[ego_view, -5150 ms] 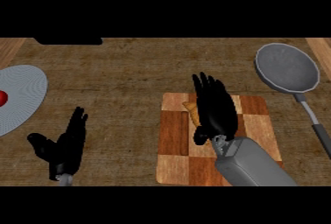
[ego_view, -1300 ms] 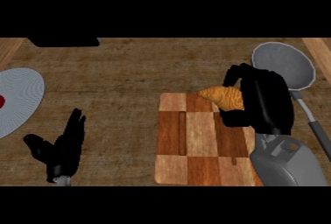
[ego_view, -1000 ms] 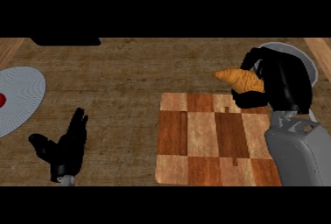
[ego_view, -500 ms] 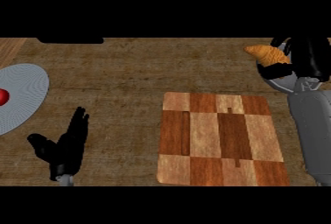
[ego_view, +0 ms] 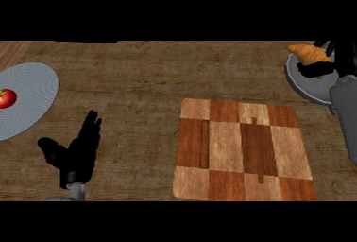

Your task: Pick the croissant from the cutting board and place it in the pan

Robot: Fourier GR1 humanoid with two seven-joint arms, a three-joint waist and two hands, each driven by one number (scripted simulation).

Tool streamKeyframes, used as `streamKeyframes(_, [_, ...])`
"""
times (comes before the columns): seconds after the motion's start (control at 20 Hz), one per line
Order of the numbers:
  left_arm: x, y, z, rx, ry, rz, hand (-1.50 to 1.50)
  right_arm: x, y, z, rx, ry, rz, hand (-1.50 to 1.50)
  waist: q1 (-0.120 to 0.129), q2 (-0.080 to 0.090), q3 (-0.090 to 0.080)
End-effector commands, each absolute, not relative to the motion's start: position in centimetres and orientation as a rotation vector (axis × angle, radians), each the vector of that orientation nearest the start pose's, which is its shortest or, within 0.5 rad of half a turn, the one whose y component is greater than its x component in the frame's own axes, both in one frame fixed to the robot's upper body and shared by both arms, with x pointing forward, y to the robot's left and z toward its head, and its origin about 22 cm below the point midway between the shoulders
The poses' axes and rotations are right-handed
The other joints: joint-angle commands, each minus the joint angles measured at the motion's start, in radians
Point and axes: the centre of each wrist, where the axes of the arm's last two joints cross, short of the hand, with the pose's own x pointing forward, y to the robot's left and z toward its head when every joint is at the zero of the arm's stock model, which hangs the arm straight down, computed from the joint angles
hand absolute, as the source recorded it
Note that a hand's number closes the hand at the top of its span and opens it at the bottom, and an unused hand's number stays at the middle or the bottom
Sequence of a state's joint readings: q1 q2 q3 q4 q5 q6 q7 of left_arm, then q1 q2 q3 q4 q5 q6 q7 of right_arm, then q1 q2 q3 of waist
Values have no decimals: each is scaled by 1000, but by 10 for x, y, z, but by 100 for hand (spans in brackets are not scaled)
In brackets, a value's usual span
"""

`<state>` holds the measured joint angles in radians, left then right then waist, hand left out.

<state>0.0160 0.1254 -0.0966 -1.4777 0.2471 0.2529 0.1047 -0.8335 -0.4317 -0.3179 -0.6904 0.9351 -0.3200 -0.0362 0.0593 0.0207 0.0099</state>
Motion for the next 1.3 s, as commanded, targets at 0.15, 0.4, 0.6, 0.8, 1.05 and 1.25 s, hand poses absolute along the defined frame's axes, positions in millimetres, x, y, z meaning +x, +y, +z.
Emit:
streamKeyframes(0.15, [235, 233, -31, 2, -1290, 172, 0, 414, -388, 104, -1375, -1204, 599, -150, 50, 32, -8])
streamKeyframes(0.4, [238, 228, -29, 6, -1290, 171, 0, 413, -398, 101, -1231, -1241, 605, -150, 54, 34, -3])
streamKeyframes(0.6, [238, 222, -32, 2, -1294, 178, 0, 411, -402, 97, -1206, -1351, 552, -150, 49, 35, 0])
streamKeyframes(0.8, [234, 234, -34, 21, -1262, 199, 0, 421, -389, 106, -982, -1557, 313, -150, 37, 25, 2])
streamKeyframes(1.05, [239, 230, -32, 23, -1281, 201, 0, 415, -410, 114, -757, -1661, 86, -150, 19, 28, 1])
streamKeyframes(1.25, [226, 236, -38, 26, -1266, 212, 0, 400, -435, 109, -571, -1711, -40, -150, 13, 18, -1])
